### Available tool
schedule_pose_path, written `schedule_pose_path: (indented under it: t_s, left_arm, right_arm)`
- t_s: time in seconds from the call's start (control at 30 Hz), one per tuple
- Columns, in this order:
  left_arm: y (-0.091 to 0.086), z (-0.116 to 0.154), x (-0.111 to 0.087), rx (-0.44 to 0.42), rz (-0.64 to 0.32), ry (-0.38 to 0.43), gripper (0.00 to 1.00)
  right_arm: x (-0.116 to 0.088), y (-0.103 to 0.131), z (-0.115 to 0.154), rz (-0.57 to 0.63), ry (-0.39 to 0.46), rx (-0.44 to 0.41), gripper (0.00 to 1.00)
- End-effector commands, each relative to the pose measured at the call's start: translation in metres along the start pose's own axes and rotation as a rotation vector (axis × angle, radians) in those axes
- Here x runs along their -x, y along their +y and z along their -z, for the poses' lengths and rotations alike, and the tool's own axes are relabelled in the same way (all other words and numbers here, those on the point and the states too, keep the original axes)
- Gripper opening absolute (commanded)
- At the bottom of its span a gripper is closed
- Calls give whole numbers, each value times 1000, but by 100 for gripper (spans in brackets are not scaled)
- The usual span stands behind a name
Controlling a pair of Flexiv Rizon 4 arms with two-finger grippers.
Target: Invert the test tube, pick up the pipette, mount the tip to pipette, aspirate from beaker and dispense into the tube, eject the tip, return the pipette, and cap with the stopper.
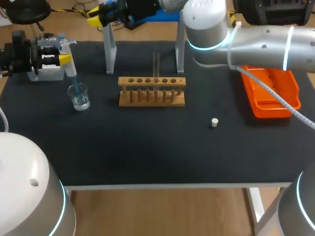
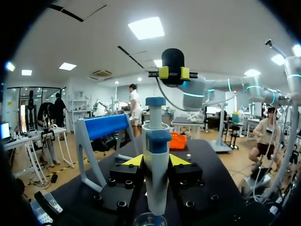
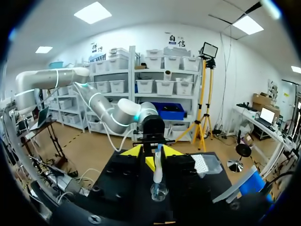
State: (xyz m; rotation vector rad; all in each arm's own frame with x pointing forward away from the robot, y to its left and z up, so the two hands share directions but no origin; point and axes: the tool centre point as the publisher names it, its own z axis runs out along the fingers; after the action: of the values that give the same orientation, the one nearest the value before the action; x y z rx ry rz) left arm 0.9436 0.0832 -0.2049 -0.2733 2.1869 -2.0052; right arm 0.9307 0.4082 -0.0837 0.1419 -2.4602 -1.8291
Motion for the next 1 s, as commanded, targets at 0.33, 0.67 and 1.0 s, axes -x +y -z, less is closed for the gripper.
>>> schedule_pose_path:
  t_s: [0.33, 0.67, 1.0]
  left_arm:
    - [0, 0, 0, 0, 0, 0, 0]
    - [0, 0, 0, 0, 0, 0, 0]
    - [0, 0, 0, 0, 0, 0, 0]
  right_arm:
    - [14, 3, -24, -34, 61, -27, 0]
    - [13, 1, -48, -56, 19, -47, 0]
    - [12, 0, -70, -54, 13, -68, 0]
